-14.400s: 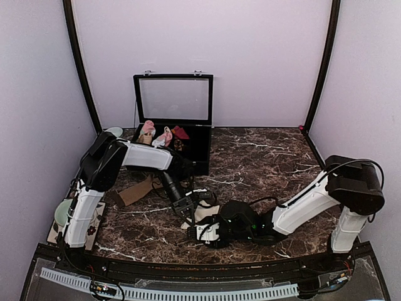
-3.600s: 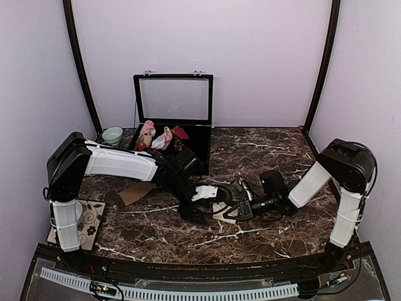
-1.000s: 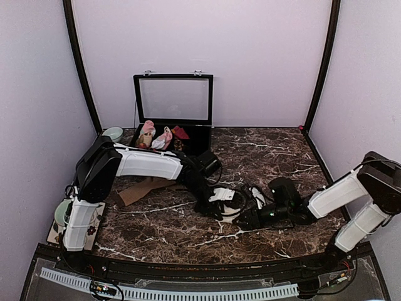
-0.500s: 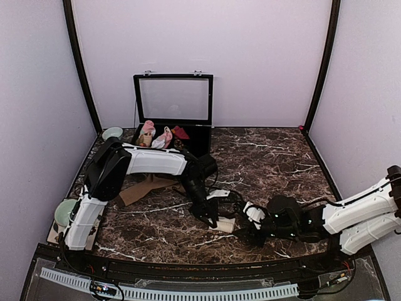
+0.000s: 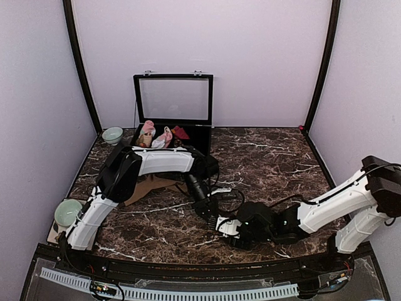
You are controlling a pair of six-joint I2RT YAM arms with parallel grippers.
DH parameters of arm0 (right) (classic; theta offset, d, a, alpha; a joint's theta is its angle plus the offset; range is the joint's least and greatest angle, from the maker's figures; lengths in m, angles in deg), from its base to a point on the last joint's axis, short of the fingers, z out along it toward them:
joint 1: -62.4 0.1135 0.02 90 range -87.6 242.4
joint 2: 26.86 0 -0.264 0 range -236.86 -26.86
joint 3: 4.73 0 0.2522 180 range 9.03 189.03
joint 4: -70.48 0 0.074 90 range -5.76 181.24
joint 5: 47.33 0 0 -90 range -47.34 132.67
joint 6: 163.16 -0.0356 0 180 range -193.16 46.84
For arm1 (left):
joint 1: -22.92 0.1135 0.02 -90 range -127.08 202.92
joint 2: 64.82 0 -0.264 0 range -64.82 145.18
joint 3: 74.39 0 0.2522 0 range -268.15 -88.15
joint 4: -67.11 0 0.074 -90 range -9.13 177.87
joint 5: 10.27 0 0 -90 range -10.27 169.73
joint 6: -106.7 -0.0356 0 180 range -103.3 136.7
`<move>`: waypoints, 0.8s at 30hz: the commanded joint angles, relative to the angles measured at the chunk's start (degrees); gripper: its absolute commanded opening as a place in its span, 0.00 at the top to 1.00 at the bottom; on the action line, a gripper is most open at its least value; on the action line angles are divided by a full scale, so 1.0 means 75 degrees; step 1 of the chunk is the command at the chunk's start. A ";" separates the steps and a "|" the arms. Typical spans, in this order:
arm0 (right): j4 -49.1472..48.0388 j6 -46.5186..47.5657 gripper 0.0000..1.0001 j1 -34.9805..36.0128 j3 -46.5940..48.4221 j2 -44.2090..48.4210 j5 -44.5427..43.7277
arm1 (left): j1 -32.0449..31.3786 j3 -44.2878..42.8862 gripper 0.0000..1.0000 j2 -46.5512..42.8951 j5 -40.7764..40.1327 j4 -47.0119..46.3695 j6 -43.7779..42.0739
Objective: Roll the socks
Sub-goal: Roll the sock at the center of the board.
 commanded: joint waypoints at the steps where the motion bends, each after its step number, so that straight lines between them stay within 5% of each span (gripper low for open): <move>1: -0.0301 0.0819 0.55 -0.0014 0.0382 -0.0517 -0.0620 | -0.0195 0.0130 0.71 0.0865 -0.1169 0.0699 0.0029; 10: -0.0935 0.0476 0.58 -0.0291 0.0075 -0.1208 -0.0537 | -0.0175 -0.0076 0.65 0.0868 -0.1093 0.0922 -0.0131; 15: -0.1050 -0.0463 0.65 -0.0662 -0.0032 -0.1725 -0.0241 | -0.0126 0.0331 0.39 0.0315 -0.1244 0.0592 -0.0134; 17: -0.0770 -0.0933 0.69 -0.0718 0.0113 -0.1984 -0.0046 | -0.0008 0.0587 0.04 -0.0107 -0.1251 0.0282 -0.0034; 24: -0.0846 -0.2360 0.85 -0.0847 -0.0106 -0.2403 0.1076 | 0.0658 0.2075 0.01 -0.1868 -0.1959 -0.1035 0.0531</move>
